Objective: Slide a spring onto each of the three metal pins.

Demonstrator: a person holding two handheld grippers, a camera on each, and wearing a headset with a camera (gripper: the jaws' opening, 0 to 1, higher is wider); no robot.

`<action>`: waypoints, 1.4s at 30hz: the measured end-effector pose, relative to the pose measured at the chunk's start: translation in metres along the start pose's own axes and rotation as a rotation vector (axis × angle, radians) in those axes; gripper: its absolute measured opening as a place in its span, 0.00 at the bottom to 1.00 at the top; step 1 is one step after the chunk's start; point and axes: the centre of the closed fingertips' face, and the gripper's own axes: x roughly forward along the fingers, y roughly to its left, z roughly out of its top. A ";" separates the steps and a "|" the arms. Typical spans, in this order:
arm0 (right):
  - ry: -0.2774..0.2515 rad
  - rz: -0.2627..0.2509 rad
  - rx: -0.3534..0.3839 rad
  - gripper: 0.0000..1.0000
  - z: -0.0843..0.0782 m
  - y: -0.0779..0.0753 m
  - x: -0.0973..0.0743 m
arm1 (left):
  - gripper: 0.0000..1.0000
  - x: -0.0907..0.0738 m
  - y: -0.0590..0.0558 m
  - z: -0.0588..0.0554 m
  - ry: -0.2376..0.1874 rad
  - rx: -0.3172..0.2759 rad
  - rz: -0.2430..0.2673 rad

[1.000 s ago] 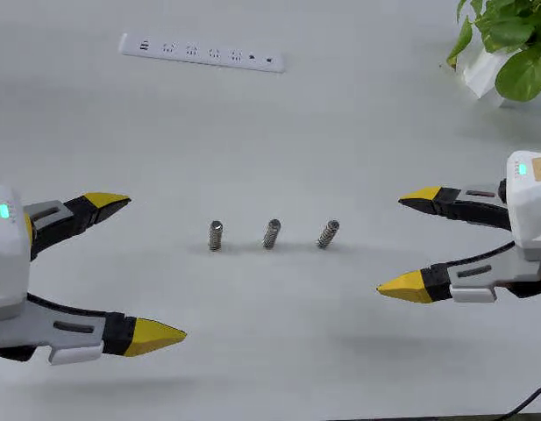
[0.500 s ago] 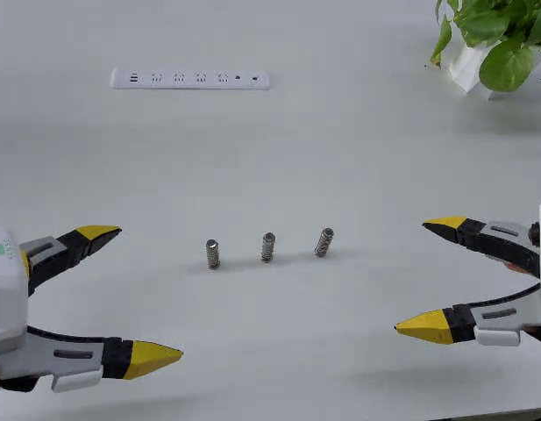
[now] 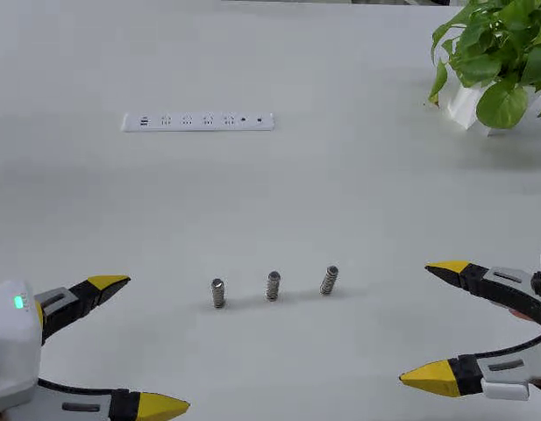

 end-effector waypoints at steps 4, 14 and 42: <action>0.006 -0.003 -0.007 0.94 0.001 0.000 -0.001 | 0.99 -0.001 0.000 -0.003 0.004 -0.001 0.000; 0.003 -0.009 -0.012 0.92 0.005 0.000 -0.003 | 0.99 -0.001 -0.001 -0.002 0.006 0.003 -0.003; 0.013 -0.005 -0.025 0.90 0.004 -0.002 -0.008 | 0.99 -0.001 -0.008 -0.001 0.008 0.012 -0.020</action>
